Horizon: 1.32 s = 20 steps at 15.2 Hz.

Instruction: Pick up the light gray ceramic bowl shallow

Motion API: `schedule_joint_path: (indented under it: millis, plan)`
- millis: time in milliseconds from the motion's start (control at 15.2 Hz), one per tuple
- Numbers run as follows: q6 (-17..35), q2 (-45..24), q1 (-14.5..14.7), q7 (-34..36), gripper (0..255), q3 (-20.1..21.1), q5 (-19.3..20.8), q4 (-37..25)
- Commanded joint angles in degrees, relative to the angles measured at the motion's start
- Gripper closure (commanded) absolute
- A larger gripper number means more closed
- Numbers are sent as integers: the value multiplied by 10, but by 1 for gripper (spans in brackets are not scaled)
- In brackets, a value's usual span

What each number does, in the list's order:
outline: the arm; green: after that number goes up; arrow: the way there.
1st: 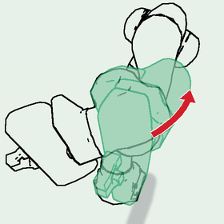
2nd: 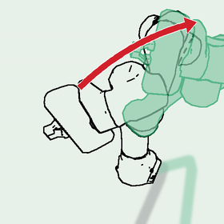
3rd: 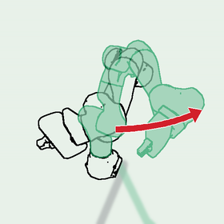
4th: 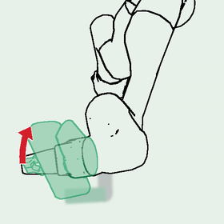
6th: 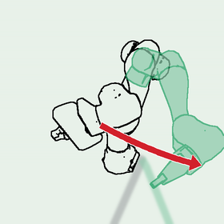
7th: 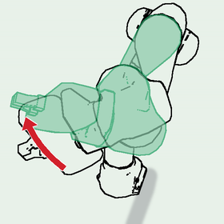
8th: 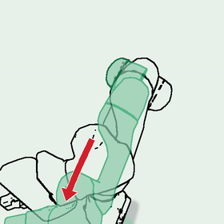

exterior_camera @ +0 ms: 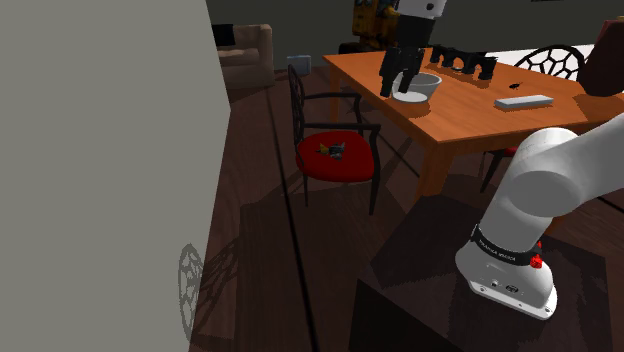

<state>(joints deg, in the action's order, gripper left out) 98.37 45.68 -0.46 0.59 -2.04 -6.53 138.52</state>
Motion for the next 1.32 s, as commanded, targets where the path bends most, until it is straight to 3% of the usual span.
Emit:
schedule_joint_path:
  millis: [0,660,1254]
  plan:
    - [0,0,0,0,0,0,0,0]
    - [15,-158,-45,-77,0,-74,81,-103]
    - [13,-317,-76,-141,0,-132,125,-239]
